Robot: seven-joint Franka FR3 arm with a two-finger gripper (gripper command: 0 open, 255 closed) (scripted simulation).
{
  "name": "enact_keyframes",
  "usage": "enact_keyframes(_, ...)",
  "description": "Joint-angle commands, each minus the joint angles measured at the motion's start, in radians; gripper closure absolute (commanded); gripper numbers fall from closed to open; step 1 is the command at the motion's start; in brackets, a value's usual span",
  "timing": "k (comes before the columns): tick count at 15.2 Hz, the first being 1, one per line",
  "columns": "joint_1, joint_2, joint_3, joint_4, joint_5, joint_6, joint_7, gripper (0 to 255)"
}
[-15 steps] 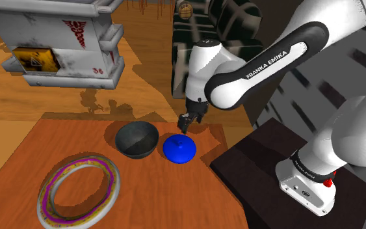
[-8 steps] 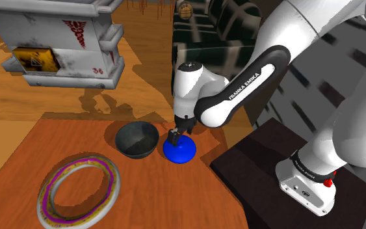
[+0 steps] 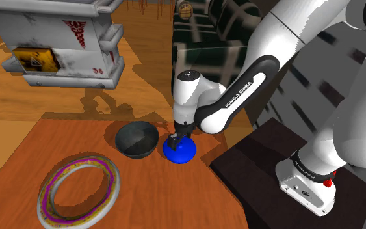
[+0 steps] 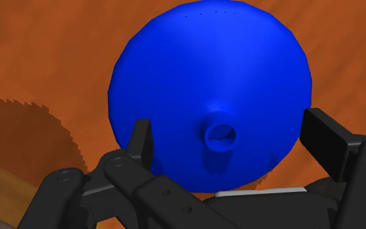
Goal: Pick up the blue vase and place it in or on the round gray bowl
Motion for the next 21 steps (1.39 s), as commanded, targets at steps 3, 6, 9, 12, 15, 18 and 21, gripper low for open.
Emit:
enact_keyframes(3,0.0,0.001,-0.001,0.0,-0.001,0.002,0.0,0)
enact_keyframes(6,0.0,0.001,-0.001,0.0,-0.001,0.001,0.0,255)
enact_keyframes(9,0.0,0.001,-0.001,0.0,-0.001,0.001,0.0,255)
enact_keyframes(12,0.0,0.001,-0.001,-0.001,-0.001,0.002,0.0,255)
enact_keyframes(15,0.0,0.001,-0.001,0.0,-0.001,0.002,0.0,255)
enact_keyframes(18,-0.012,-0.04,0.017,-0.003,0.026,-0.034,-0.017,255)
enact_keyframes(21,-0.023,-0.08,0.031,-0.004,0.054,-0.071,-0.035,255)
